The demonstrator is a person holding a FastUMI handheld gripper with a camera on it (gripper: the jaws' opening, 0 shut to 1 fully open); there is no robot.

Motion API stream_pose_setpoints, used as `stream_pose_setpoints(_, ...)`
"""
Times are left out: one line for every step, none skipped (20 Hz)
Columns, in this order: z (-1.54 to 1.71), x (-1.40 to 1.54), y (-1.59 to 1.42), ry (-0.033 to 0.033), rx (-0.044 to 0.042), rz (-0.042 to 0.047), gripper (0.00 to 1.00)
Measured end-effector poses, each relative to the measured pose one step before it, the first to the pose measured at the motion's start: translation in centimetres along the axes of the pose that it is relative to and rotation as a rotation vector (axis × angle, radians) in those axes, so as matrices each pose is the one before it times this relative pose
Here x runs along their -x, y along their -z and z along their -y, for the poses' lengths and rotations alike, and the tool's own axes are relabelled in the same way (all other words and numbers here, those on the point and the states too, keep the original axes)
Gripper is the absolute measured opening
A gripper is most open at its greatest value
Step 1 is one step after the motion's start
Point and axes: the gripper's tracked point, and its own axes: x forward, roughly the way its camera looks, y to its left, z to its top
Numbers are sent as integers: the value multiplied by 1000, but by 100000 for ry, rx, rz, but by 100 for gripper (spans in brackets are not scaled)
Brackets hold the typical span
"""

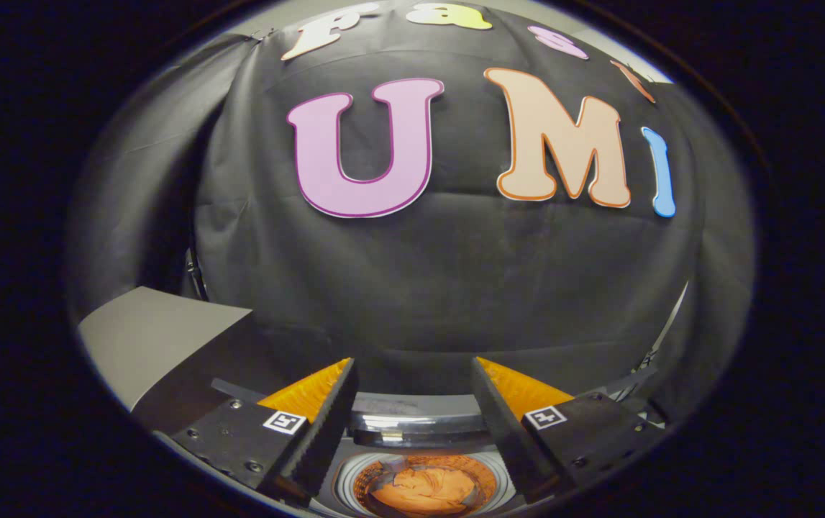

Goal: Put the clothes into the washing machine and then close the washing machine lid.

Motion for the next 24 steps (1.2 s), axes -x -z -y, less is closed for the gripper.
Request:
stream_pose_setpoints(-105,619,-68,-417,-142,957,95)
stream_pose_setpoints(-72,531,104,-570,-625,726,95)
stream_pose_setpoints(-81,339,138,-668,-914,-382,94)
stream_pose_setpoints(-37,204,306,-586,-541,-589,94)
stream_pose_setpoints(35,269,301,-266,138,-626,94)
stream_pose_setpoints(-2,-2,346,-474,134,-705,94)
stream_pose_setpoints(-15,228,267,-119,-36,-579,95)
stream_pose_setpoints(-61,305,520,11,-170,-612,95)
stream_pose_setpoints(4,379,331,-6,341,-325,95)
stream_pose_setpoints(16,276,280,-123,80,-514,95)
stream_pose_setpoints(122,321,434,471,182,-1022,95)
stream_pose_setpoints(303,267,488,498,410,-720,95)
stream_pose_setpoints(134,437,338,311,293,-154,95)
stream_pose_setpoints(181,289,83,418,-336,463,95)
stream_pose_setpoints(198,266,63,-93,-901,494,95)
stream_pose_setpoints(198,84,87,-162,-1091,407,95)
stream_pose_setpoints(127,231,205,-164,-1129,230,95)
stream_pose_setpoints(100,203,-45,-185,-783,391,95)
stream_pose_setpoints(190,320,-108,-32,-213,734,95)
stream_pose_setpoints(308,306,-181,286,129,884,95)
stream_pose_setpoints(239,288,-32,111,170,771,95)
stream_pose_setpoints(261,308,-192,30,-127,1025,95)
stream_pose_setpoints(263,347,-207,176,-393,1010,95)
stream_pose_setpoints(192,776,-144,140,-225,1073,95)
